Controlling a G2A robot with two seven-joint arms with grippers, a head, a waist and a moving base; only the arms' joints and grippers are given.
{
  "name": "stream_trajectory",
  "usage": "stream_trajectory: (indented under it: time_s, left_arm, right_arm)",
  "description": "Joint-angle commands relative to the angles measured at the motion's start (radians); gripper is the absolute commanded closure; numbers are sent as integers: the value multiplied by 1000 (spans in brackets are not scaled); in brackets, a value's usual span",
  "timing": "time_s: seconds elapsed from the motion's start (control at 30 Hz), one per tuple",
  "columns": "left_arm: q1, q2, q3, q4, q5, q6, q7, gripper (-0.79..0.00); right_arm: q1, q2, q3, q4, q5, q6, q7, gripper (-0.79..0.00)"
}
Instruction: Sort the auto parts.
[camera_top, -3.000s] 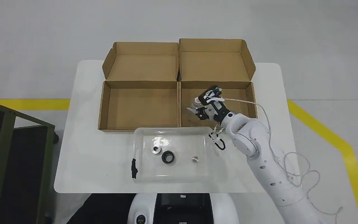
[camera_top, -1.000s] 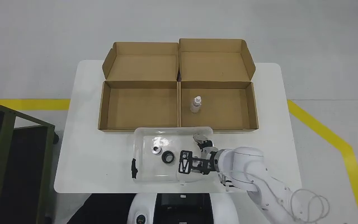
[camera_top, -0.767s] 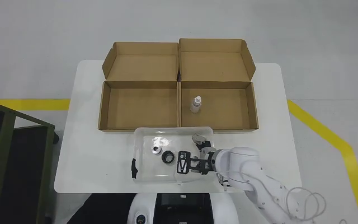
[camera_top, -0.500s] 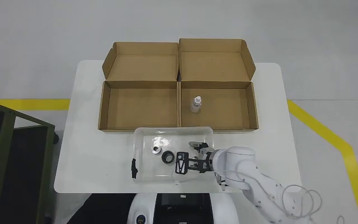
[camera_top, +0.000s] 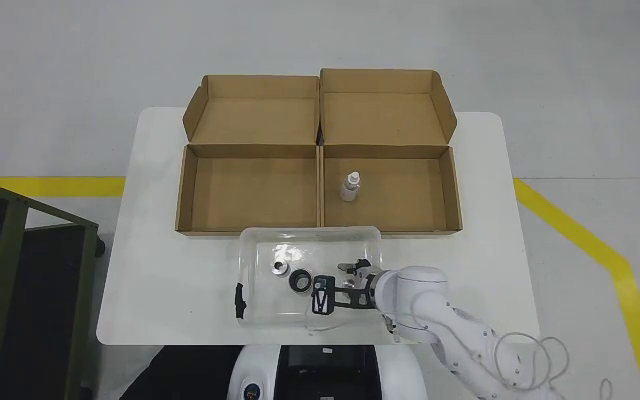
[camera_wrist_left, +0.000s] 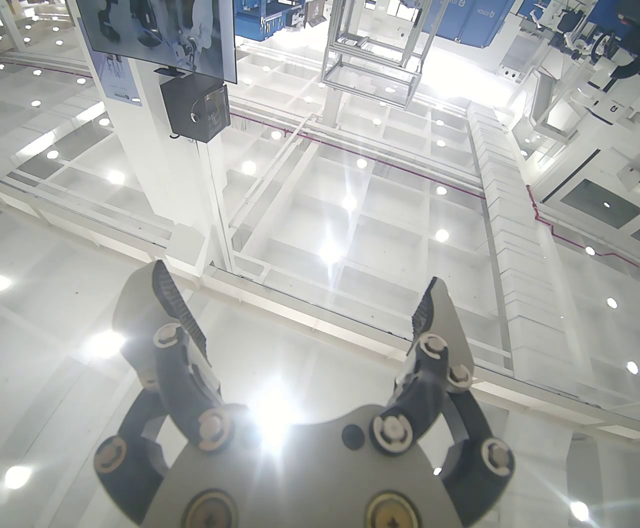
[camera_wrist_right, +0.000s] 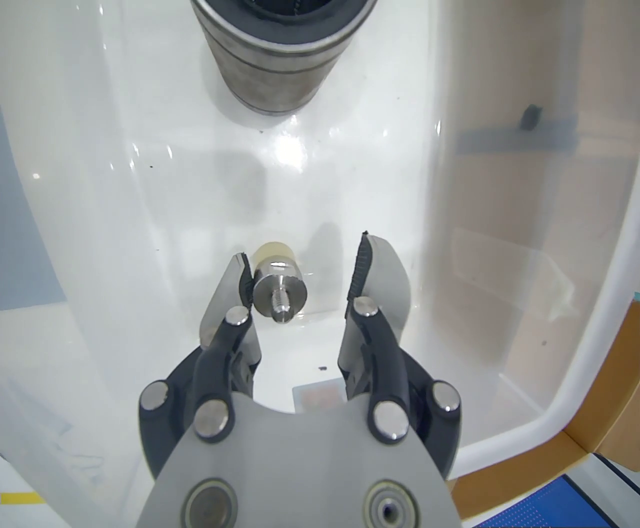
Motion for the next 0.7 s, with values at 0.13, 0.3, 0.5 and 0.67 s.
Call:
stream_trajectory:
  time_s: [0.13,0.3,0.5,0.67]
  left_arm:
    - [0,0,0,0,0,0,0,-785]
    - [0,0,0,0,0,0,0,-785]
    - [0,0,0,0,0,0,0,-785]
    - [0,0,0,0,0,0,0,-785]
  right_arm:
    - [14,6,-27,1,-2,11,11,-296]
    - [24,10,-43,0,8,17,17,0]
    - [29,13,-35,-29,30,25,21,0]
    - [26,15,-8,-66,30,52,-26,0]
